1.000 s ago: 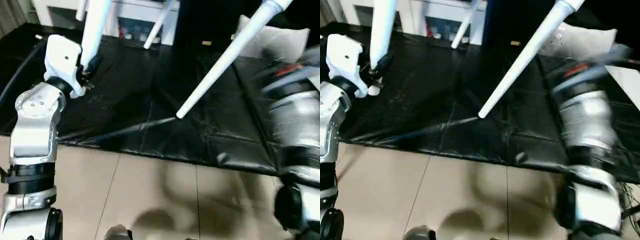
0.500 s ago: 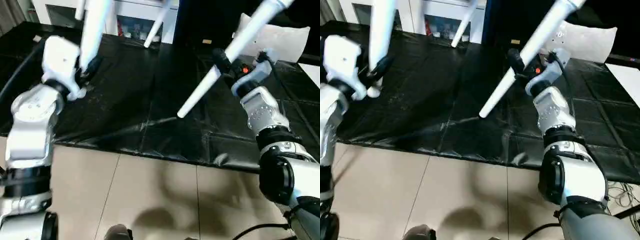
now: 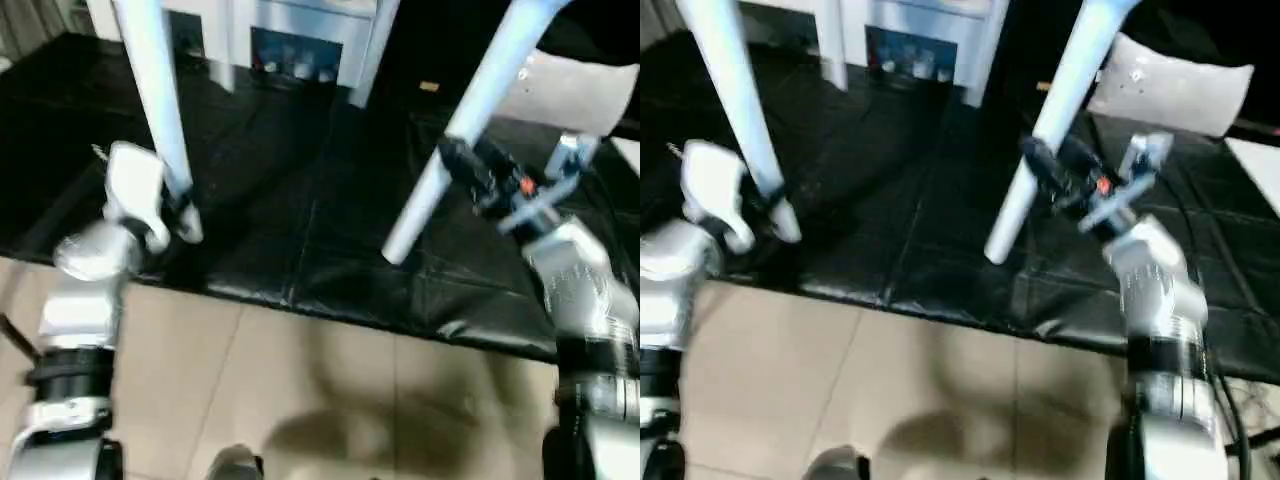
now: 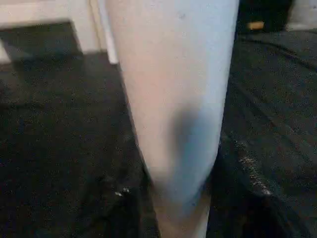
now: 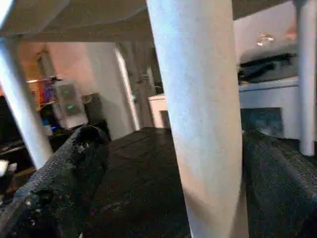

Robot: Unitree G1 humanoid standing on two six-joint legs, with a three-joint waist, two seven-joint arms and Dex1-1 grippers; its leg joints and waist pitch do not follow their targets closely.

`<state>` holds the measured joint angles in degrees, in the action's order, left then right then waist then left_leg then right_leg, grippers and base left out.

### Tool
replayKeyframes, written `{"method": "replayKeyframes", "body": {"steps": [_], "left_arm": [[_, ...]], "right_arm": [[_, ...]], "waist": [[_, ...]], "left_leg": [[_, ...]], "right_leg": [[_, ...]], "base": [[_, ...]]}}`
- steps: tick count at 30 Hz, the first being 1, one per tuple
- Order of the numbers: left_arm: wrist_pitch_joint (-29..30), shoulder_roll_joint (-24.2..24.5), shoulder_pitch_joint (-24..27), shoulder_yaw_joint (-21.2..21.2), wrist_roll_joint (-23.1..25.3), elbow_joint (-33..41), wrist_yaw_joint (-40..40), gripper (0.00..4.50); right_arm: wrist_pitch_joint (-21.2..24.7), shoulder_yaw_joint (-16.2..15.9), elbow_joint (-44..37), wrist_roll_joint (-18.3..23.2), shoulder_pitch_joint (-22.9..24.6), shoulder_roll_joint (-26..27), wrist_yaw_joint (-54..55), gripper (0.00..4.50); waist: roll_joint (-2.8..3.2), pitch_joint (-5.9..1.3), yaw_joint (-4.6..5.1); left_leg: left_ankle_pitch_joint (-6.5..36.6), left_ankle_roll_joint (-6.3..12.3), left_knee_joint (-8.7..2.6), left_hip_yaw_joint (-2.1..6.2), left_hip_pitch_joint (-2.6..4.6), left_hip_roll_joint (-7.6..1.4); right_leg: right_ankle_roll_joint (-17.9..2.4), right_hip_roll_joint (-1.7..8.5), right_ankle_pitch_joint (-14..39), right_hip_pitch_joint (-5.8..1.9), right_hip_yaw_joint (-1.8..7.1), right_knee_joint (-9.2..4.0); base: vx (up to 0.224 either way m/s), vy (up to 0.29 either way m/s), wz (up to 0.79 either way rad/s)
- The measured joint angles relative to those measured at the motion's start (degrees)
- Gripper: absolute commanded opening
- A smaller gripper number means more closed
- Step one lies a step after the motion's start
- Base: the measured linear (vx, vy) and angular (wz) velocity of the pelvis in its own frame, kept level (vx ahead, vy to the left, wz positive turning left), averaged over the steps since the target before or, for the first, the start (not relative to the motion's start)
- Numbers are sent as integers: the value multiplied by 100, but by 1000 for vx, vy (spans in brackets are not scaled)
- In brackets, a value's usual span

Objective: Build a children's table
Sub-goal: Flip table

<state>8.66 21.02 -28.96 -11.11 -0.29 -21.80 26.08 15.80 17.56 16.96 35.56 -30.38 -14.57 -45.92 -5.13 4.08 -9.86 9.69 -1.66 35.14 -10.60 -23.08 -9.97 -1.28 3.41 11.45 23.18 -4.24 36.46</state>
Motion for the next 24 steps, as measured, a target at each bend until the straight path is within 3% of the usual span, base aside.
{"method": "replayKeyframes", "body": {"steps": [7, 12, 13, 15, 17, 21, 24], "left_arm": [[-366, 75, -147, -2, -1, -483, -88, 150], [-624, 162, -143, -29, -10, -722, -110, 150], [-634, 187, -110, -34, -19, -710, -109, 185], [-650, 267, 280, -22, -67, -300, -28, 224], [-694, 346, 647, 33, -59, 96, 99, 233], [-737, 380, 1227, -116, -260, 530, 248, 265], [-809, 378, 1666, -461, -520, 885, 246, 292]], "right_arm": [[100, -90, -749, -34, 390, 333, 371, 450], [-130, -289, -772, -400, 406, 437, 616, 450], [-252, -348, -725, -522, 405, 460, 660, 450], [-470, -517, -493, -848, 404, 540, 840, 450], [-474, -576, -346, -923, 461, 676, 1045, 450], [-510, -756, -495, -1050, 1027, 669, 1052, 450], [-563, -780, -1128, -1098, 1638, 670, 1085, 450]], "waist": [[0, -1, 110], [-14, -12, 164], [-15, -14, 171], [-18, -23, 207], [-11, -18, 248], [1, -12, 233], [8, -10, 267]], "left_leg": [[-2, -4, -17, -4, 8, 2], [-5, -10, -34, -5, 54, 3], [-5, -11, -37, -7, 65, 4], [-5, -14, -60, -15, 110, 6], [-4, -14, -69, -16, 117, 7], [-4, -14, -92, -20, 109, 10], [-3, -16, -108, -26, 107, 8]], "right_leg": [[6, 0, -24, -8, 3, -34], [11, 0, -21, -45, 4, -36], [11, 0, -21, -52, 6, -38], [16, 0, -17, -86, 12, -59], [25, 0, -12, -93, 11, -70], [19, -2, -13, -88, 12, -85], [17, -4, -8, -81, 12, -90]], "base": [[0, 0, 0], [0, 0, 0], [0, 0, 0], [0, 0, 0], [0, 0, 0], [0, 0, 0], [0, 0, 0]]}}
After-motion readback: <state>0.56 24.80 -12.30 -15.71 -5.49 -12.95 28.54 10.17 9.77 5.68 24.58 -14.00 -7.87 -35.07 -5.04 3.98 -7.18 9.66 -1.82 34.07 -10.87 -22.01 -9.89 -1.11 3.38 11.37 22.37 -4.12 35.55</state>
